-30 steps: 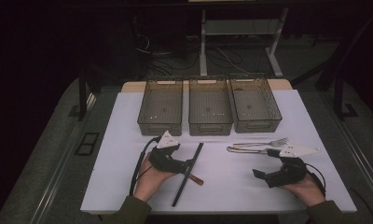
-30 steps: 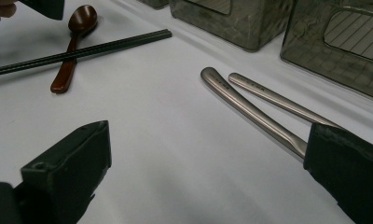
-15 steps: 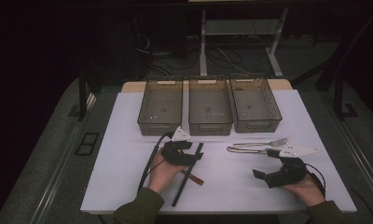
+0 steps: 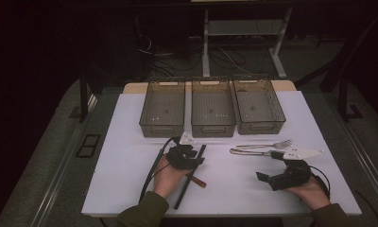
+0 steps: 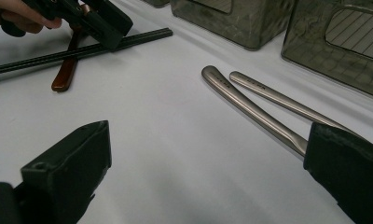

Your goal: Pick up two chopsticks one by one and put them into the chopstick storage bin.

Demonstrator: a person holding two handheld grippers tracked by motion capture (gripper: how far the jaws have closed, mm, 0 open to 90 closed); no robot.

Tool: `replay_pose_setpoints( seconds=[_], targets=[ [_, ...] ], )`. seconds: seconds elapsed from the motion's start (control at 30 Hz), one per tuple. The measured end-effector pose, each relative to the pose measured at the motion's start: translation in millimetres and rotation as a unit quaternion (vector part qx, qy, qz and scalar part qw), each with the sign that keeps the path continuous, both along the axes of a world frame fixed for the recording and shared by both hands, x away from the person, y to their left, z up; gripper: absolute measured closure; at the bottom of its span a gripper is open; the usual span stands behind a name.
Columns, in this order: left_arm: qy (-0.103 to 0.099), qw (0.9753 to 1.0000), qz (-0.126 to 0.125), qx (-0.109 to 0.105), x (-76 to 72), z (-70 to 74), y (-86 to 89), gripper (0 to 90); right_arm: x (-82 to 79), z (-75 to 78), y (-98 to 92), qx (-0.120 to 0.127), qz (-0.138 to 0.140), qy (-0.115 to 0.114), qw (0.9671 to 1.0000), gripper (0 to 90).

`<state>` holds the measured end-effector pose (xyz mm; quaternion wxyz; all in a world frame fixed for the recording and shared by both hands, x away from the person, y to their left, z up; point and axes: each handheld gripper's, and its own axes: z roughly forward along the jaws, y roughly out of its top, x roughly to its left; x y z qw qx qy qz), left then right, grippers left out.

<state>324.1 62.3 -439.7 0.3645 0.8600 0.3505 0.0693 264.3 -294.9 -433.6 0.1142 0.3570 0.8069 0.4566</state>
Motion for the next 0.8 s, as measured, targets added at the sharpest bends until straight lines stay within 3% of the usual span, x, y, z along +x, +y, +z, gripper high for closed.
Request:
replay_pose_setpoints(
  seconds=[0.5,0.8],
  targets=[
    [0.006,0.9998,-0.003,0.017,0.0,-2.9,-1.7,65.8,0.2,0.3,-0.4,0.000,0.000,-0.002,1.0000,0.3],
    [0.009,0.9999,0.006,0.014,-0.3,-3.6,-1.7,69.0,0.3,0.4,-0.5,0.000,-0.001,-0.001,1.0000,0.3]
  ],
)
